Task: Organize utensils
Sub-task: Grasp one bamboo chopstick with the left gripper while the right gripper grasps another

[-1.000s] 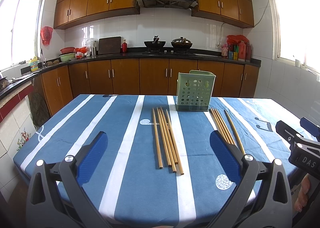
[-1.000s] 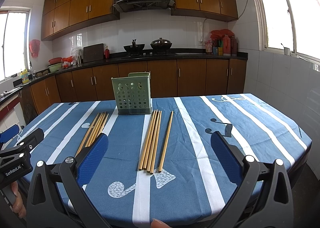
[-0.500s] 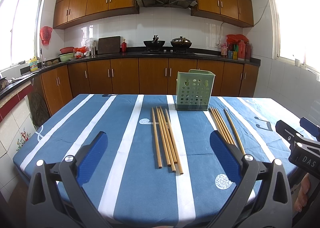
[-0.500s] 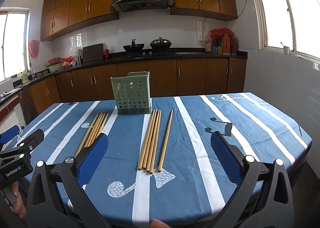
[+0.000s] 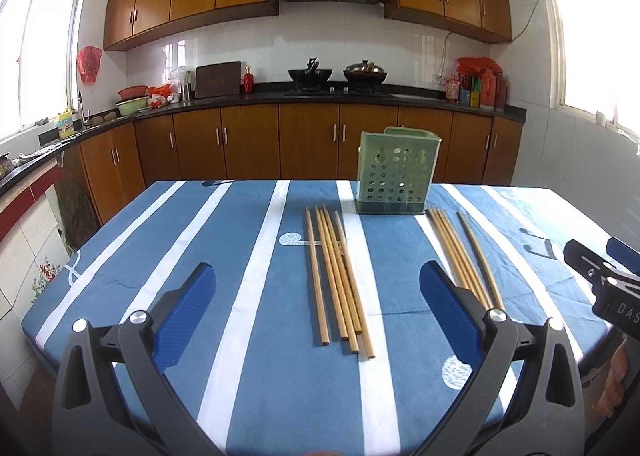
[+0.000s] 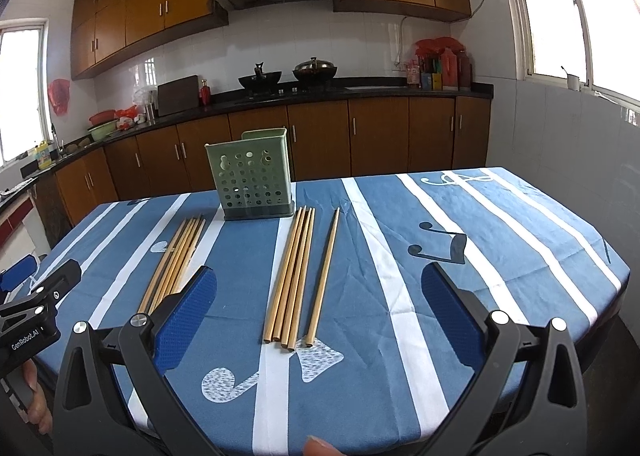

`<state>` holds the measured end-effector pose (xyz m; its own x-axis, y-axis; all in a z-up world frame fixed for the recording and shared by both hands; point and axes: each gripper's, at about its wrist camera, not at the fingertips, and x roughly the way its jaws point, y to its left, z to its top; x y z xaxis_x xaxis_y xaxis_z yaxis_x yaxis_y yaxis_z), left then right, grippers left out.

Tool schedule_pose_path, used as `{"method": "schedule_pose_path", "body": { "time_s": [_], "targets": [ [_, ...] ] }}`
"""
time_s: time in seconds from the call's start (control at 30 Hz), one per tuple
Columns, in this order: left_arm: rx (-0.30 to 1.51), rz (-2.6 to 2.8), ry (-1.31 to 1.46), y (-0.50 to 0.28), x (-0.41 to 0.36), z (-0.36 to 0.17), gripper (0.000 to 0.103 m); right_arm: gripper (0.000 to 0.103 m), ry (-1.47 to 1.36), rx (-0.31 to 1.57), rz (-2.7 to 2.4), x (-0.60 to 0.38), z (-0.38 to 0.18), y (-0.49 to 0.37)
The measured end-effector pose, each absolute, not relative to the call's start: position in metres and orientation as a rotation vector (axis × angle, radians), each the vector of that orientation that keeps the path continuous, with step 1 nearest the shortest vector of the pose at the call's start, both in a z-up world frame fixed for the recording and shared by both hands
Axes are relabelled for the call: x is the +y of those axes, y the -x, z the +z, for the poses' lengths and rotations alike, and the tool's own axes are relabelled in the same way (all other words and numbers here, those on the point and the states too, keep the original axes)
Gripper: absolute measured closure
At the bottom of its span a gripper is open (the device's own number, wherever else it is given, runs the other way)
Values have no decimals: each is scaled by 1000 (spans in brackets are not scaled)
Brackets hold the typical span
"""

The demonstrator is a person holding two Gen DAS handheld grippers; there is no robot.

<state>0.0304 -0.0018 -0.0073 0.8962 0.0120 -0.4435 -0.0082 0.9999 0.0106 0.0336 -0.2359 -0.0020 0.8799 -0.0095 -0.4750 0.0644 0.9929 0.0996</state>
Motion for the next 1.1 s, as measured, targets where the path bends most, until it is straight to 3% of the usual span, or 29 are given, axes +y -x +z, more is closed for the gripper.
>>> {"method": "schedule_pose_path", "body": {
  "time_s": [0.3,0.47,0.63,0.67,0.8,1.03,1.1],
  "targets": [
    [581,31,-9,-79,11,-26,4,3,-143,661,-66,-251,-29,-83],
    [659,37,16,-105,27,-37,4,23,-152,796,-73,-257,-52,-117],
    [717,18,66,-124,44,-45,4,54,-186,898,-57,-260,-70,-151],
    [728,17,65,-128,46,-46,5,55,-193,911,-52,-260,-72,-156],
    [771,8,60,-139,47,-54,20,57,-184,934,-39,-254,-76,-172],
    [861,-47,67,-158,39,-71,44,90,-123,946,-59,-253,-90,-178],
    [892,-61,66,-165,35,-77,57,94,-135,948,-68,-259,-90,-179]
  ]
}}
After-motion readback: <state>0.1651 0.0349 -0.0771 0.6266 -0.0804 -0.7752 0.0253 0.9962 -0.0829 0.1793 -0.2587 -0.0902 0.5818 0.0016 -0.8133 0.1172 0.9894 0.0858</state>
